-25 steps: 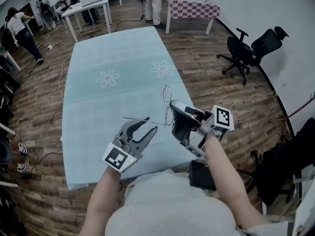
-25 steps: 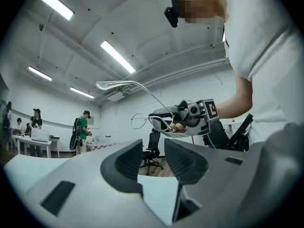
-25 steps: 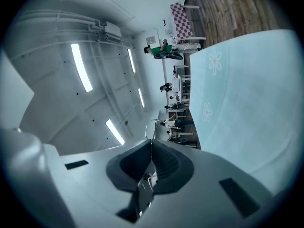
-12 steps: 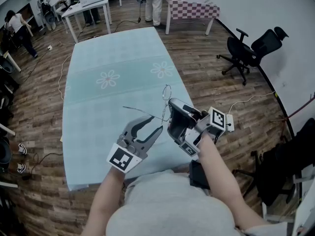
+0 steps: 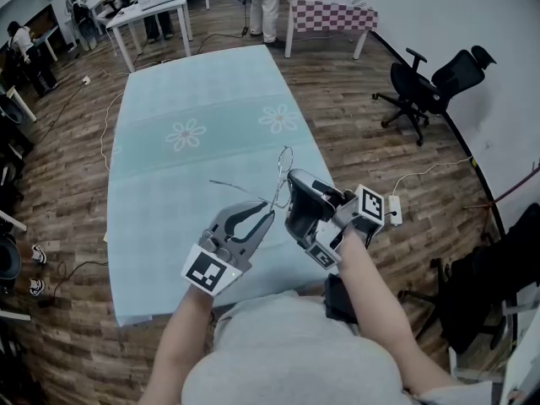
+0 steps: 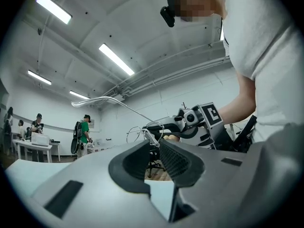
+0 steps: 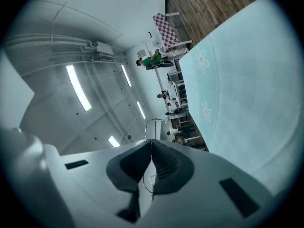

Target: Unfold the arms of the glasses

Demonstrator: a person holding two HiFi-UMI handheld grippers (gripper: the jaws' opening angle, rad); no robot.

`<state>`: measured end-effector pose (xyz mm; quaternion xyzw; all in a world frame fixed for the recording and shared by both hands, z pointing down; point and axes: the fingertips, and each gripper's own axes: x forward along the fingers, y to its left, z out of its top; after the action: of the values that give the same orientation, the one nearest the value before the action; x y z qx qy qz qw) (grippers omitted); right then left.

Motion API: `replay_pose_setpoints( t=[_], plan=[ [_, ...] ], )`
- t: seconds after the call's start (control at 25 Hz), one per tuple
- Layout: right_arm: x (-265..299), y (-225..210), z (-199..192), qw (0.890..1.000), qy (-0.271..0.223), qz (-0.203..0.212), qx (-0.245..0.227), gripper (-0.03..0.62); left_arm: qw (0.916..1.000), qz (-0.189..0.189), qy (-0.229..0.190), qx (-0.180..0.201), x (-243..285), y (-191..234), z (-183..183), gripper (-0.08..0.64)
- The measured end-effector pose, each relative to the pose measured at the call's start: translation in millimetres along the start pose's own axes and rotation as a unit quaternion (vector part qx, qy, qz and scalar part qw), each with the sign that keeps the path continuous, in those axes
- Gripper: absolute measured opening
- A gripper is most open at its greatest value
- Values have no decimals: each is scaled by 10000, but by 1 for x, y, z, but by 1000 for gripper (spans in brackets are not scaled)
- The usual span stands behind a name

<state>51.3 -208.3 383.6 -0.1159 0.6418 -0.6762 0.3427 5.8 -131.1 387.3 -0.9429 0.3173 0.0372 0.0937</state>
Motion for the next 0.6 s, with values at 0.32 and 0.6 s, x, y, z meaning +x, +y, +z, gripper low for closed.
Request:
replay_pose_setpoints(
  t=[0.32,0.6],
  plan=[
    [-2,0,-2,9998,134,124,117,11,10000,13,2,-31,-5,1,1,54],
    [-1,-5,0,9994,266,181,87,11,10000,-10,-24,-6,-15,15,3,49]
  ],
)
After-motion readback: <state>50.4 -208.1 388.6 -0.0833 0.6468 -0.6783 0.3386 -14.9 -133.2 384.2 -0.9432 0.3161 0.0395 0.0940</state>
